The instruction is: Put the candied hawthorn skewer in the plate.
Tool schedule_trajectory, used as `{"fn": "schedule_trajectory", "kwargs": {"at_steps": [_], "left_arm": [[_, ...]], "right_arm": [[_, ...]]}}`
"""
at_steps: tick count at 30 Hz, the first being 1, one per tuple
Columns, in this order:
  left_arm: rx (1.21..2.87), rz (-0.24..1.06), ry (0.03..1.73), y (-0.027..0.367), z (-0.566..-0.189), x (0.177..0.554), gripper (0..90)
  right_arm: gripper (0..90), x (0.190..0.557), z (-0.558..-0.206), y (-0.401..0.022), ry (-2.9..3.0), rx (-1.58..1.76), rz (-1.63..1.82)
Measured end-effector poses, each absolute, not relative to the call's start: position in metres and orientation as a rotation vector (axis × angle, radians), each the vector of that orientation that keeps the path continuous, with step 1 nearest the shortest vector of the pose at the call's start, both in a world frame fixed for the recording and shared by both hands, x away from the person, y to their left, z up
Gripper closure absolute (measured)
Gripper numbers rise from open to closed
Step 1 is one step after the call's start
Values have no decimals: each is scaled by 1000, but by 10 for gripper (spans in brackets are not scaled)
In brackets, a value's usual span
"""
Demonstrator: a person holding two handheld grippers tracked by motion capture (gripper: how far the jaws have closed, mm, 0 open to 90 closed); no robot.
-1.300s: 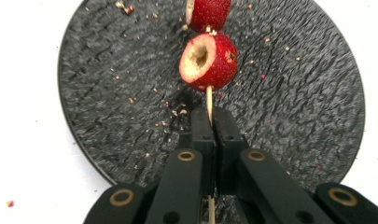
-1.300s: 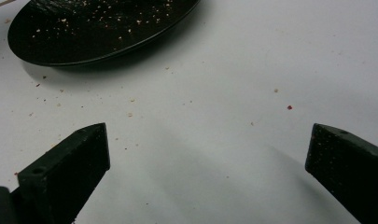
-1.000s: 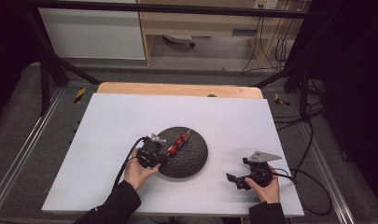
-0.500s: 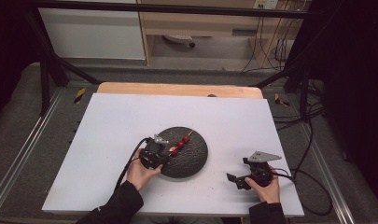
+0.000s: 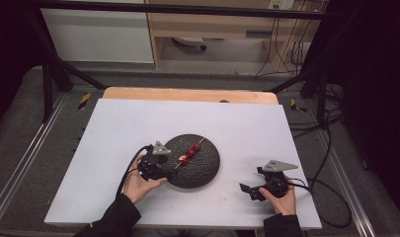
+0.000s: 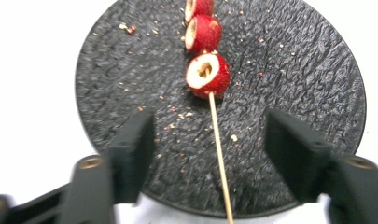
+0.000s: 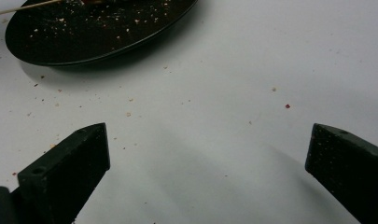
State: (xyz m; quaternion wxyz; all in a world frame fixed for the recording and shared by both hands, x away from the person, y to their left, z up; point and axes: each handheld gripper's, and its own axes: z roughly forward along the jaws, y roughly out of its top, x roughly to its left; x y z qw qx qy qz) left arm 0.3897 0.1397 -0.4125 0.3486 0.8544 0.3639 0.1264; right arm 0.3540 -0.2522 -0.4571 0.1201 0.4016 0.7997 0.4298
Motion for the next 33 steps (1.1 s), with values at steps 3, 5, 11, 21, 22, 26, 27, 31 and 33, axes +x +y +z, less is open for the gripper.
{"fn": "schedule_trajectory", "kwargs": {"at_steps": [3, 5, 11, 21, 22, 26, 27, 31, 33], "left_arm": [[2208, 331, 931, 149, -408, 388, 215], [2204, 323, 930, 156, -406, 386, 162], [2187, 341, 924, 179, -403, 380, 82], [2123, 386, 973, 231, -415, 364, 68], [2116, 393, 978, 236, -418, 362, 67], [2104, 418, 992, 250, -428, 356, 67], [2100, 423, 996, 253, -430, 354, 68], [2077, 440, 1006, 263, -441, 349, 68], [2070, 438, 1010, 267, -446, 347, 68]], "right_arm": [[6, 354, -457, -252, 2336, 1176, 1257], [6, 354, -457, -253, 2336, 1172, 1260], [6, 354, -456, -253, 2333, 1178, 1266], [6, 354, -456, -253, 2329, 1180, 1279], [6, 354, -456, -253, 2328, 1180, 1278], [6, 354, -457, -252, 2328, 1186, 1281], [5, 354, -457, -252, 2329, 1187, 1280], [5, 354, -456, -252, 2330, 1191, 1281], [5, 353, -456, -252, 2331, 1190, 1278]]}}
